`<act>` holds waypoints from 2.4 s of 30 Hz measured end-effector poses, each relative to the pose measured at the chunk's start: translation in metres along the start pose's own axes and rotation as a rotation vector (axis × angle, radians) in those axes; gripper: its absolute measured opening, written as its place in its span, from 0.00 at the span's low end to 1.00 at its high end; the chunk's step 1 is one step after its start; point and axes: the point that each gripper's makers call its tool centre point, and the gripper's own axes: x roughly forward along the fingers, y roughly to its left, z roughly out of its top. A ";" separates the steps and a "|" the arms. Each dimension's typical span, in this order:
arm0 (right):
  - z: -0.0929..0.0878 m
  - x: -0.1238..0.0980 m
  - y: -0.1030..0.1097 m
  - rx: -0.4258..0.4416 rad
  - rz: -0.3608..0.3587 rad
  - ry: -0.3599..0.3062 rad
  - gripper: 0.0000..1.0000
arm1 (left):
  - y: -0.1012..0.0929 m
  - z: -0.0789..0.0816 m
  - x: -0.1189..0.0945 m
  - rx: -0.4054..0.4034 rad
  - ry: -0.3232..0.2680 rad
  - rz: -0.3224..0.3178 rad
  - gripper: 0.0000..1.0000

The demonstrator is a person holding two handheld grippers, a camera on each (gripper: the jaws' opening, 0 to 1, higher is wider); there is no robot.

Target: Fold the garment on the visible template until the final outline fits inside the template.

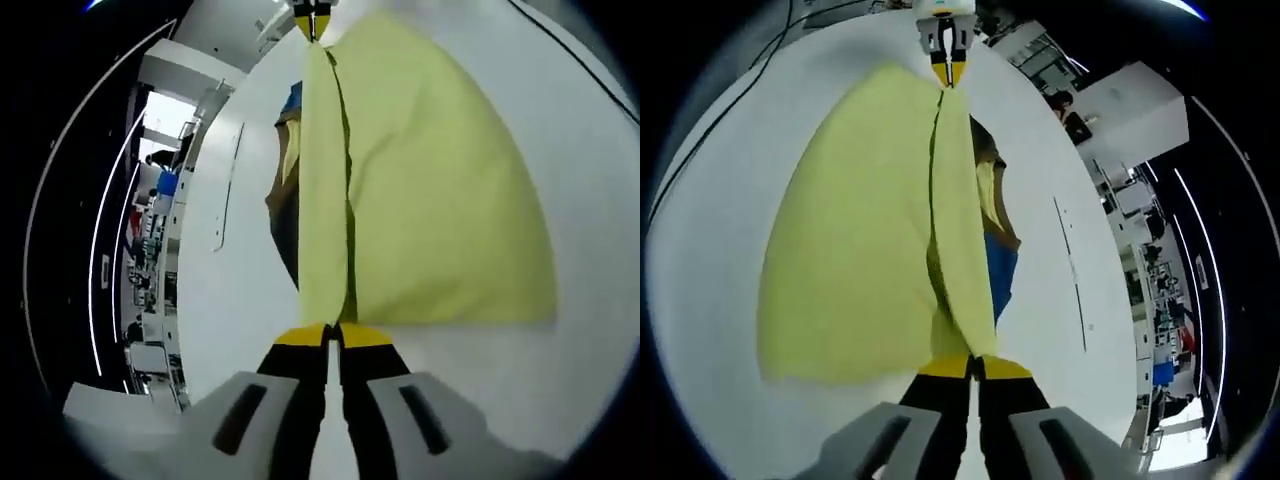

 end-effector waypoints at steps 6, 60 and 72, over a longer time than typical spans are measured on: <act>0.007 0.003 -0.023 0.096 -0.032 -0.025 0.00 | 0.022 -0.001 0.003 -0.138 0.000 0.020 0.00; 0.020 0.012 -0.022 0.773 0.126 -0.220 0.87 | 0.052 0.020 -0.014 -1.164 -0.495 -0.078 0.99; 0.025 -0.004 -0.014 0.798 0.126 -0.235 0.92 | 0.044 0.020 -0.039 -1.183 -0.529 -0.086 0.99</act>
